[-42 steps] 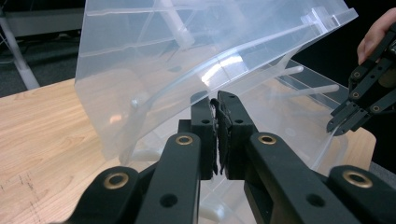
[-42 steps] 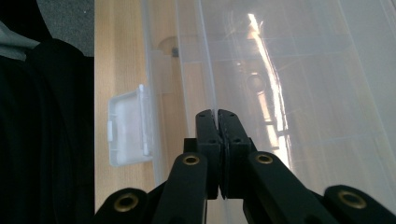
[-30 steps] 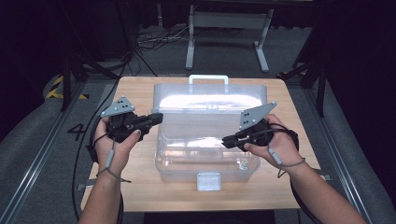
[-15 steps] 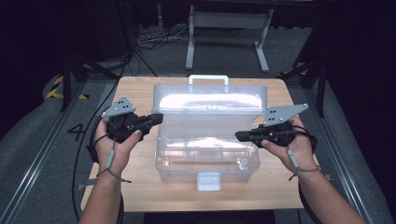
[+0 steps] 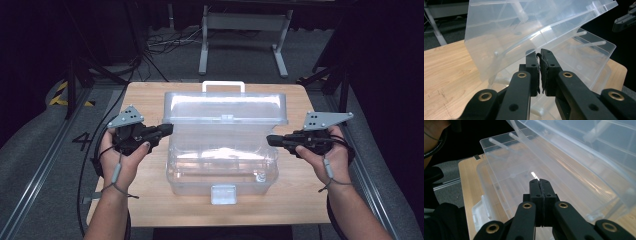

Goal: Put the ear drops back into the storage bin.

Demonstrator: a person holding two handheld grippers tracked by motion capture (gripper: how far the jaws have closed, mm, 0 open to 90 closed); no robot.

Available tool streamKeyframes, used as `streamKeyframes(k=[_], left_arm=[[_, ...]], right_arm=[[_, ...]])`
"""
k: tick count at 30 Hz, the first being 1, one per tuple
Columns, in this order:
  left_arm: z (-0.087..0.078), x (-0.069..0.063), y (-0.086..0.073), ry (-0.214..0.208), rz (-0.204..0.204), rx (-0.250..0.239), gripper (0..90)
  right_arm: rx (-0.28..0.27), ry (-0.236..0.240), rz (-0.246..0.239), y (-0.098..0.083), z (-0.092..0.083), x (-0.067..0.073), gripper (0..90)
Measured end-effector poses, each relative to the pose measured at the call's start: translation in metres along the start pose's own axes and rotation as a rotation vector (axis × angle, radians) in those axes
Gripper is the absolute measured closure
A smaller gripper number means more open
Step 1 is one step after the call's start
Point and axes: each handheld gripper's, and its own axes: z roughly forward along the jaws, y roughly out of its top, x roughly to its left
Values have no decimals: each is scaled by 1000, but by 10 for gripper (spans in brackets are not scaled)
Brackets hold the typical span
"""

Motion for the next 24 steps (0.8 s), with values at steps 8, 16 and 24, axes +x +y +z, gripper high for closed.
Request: streamKeyframes(k=[8, 16, 24], left_arm=[[0, -2, -1, 3, 5, 12, 846], [0, -3, -2, -4, 7, 38, 836], [-2, -6, -4, -6, 8, 67, 826]], right_arm=[[-60, -30, 47, -11, -9, -7, 900], [-121, -51, 118, -24, -16, -17, 900], [-185, -38, 158, -32, -19, -21, 900]])
